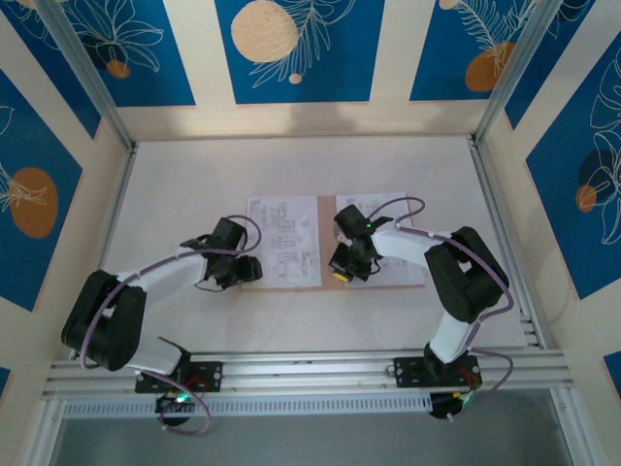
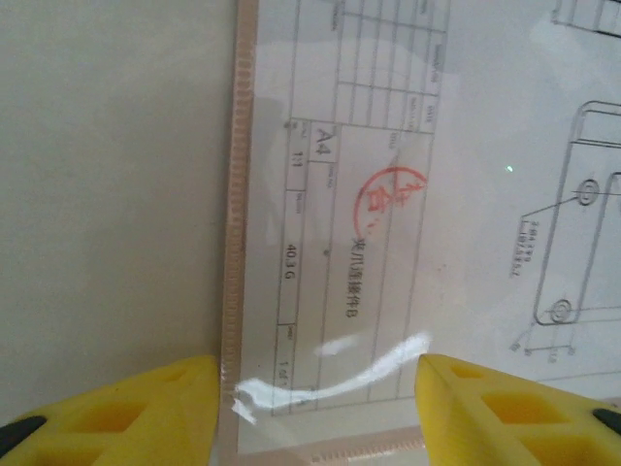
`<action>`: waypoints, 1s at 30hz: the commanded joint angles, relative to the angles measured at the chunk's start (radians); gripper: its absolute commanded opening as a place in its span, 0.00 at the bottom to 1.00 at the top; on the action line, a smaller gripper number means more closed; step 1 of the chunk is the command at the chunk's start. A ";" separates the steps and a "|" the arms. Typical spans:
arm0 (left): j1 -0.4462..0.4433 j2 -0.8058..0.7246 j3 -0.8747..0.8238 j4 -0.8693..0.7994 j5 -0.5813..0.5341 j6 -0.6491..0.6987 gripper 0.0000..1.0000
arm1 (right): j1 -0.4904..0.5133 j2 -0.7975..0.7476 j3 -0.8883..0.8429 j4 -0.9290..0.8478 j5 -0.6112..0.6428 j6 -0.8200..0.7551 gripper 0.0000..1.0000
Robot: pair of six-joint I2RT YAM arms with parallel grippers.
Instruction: Put the files into the folder
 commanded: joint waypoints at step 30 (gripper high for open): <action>-0.092 0.028 0.066 0.005 -0.015 0.046 0.59 | -0.002 0.096 -0.046 -0.045 0.004 -0.009 0.00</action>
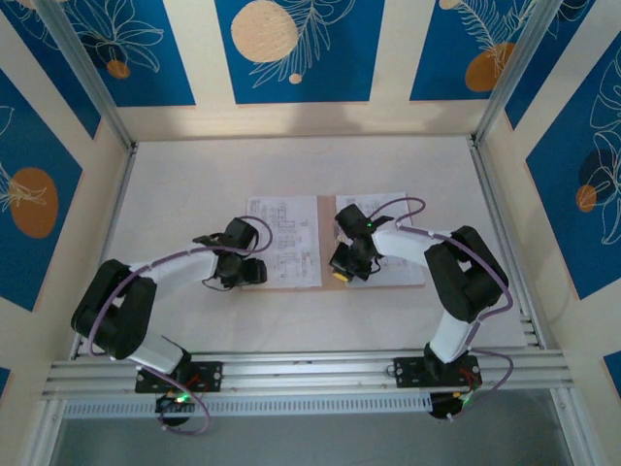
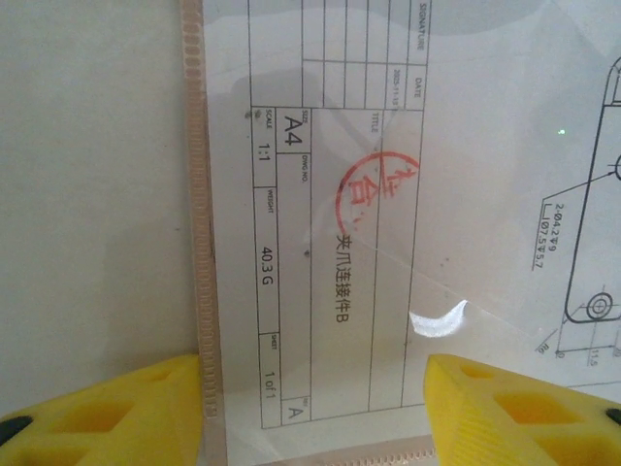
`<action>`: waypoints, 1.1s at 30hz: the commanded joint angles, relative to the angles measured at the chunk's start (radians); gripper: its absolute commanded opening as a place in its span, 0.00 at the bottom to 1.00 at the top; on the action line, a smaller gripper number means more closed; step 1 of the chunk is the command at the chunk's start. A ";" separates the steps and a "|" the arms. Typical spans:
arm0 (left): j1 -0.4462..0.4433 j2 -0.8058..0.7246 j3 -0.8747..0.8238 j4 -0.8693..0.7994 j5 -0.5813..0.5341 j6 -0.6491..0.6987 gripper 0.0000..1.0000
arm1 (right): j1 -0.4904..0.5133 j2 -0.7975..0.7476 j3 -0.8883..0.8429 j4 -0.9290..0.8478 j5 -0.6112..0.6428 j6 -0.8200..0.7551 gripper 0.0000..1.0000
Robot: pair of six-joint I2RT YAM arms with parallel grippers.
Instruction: Put the files into the folder
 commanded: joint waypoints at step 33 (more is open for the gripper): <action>-0.017 -0.246 -0.049 0.141 0.099 -0.072 0.16 | -0.008 0.094 -0.043 -0.045 0.014 -0.025 0.00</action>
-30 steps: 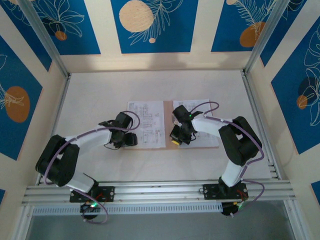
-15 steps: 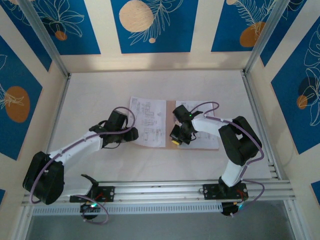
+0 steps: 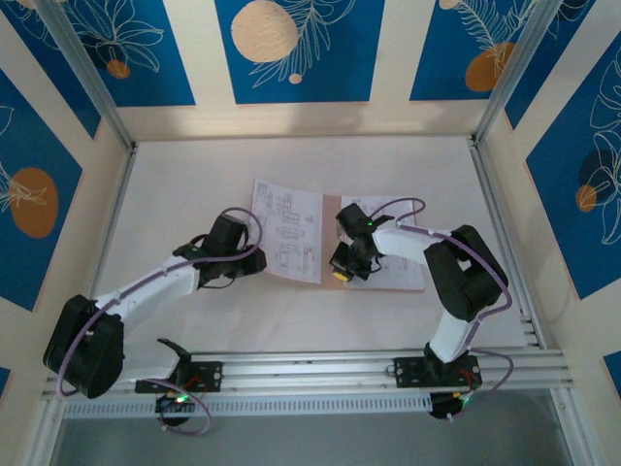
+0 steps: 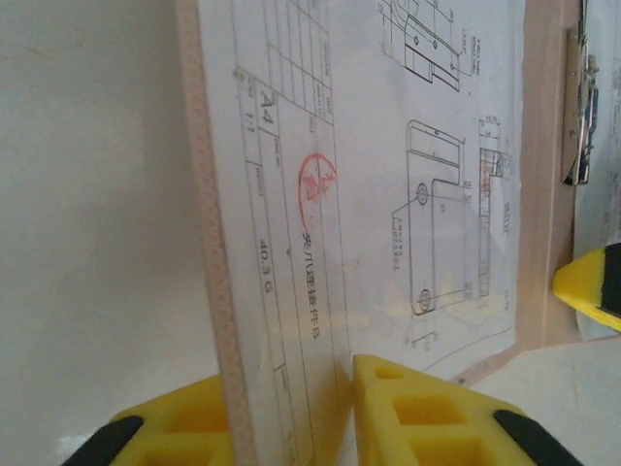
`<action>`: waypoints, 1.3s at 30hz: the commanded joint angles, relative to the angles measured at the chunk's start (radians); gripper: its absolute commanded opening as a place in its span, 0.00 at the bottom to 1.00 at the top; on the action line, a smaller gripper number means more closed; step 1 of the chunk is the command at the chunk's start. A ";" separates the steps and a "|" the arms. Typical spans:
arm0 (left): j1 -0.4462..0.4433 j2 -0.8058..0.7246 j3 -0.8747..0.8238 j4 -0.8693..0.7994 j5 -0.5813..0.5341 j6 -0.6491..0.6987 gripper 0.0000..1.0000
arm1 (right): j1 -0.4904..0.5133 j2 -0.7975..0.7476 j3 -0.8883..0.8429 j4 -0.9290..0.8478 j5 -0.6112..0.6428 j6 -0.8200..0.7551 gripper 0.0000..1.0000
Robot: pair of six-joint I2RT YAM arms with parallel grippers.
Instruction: Put the files into the folder
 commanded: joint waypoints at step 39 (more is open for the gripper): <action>-0.016 -0.223 0.269 -0.608 -0.236 0.087 0.05 | -0.267 -0.076 -0.102 -0.050 -0.053 -0.126 0.04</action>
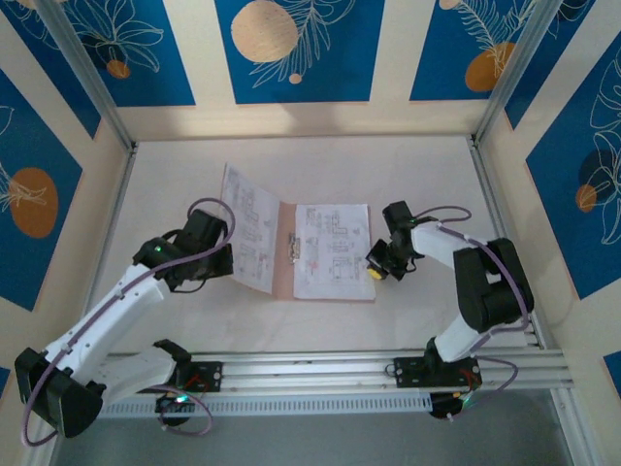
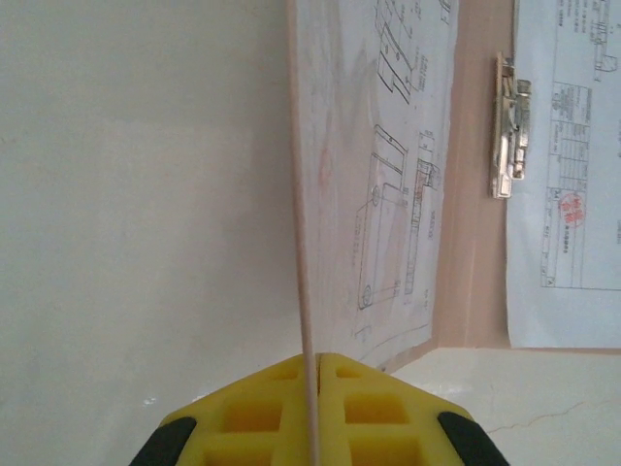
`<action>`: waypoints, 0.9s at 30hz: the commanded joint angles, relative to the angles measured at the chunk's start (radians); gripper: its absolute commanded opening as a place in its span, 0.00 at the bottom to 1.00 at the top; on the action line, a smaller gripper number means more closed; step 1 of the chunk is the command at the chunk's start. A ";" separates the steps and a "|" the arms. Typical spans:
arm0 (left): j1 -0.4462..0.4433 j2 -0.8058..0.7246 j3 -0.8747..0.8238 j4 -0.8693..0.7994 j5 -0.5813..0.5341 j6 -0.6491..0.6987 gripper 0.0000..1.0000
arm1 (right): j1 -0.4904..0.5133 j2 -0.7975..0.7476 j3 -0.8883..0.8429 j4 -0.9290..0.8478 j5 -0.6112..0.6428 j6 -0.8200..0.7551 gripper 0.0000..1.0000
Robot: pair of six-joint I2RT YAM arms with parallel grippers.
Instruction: Put the files into the folder
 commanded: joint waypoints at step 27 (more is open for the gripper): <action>-0.378 0.226 0.230 0.283 0.112 -0.128 0.53 | 0.048 0.118 0.033 -0.049 0.048 0.005 0.00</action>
